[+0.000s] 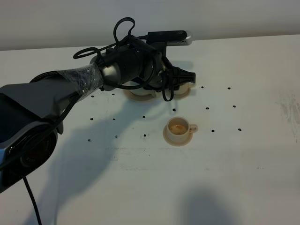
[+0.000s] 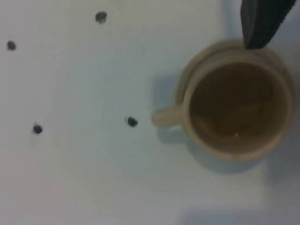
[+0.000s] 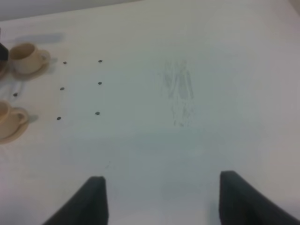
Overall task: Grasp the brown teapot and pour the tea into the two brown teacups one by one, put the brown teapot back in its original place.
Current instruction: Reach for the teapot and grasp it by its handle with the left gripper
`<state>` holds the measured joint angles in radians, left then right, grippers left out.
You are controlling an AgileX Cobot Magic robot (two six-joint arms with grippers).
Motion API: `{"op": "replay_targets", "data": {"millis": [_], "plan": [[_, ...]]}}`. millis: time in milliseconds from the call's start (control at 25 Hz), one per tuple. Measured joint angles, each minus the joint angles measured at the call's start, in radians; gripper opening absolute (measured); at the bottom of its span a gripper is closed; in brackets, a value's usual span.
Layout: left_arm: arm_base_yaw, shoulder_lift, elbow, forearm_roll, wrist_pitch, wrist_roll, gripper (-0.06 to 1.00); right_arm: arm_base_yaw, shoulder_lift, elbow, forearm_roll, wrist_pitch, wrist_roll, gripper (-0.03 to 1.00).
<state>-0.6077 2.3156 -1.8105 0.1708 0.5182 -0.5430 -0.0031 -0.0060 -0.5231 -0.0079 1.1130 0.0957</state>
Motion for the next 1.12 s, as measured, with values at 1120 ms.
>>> {"op": "replay_targets", "data": {"millis": [1120], "plan": [[0.004, -0.031, 0.0, 0.0, 0.132, 0.149, 0.42, 0.0, 0.0, 0.0, 0.0, 0.0, 0.0, 0.5]]}}
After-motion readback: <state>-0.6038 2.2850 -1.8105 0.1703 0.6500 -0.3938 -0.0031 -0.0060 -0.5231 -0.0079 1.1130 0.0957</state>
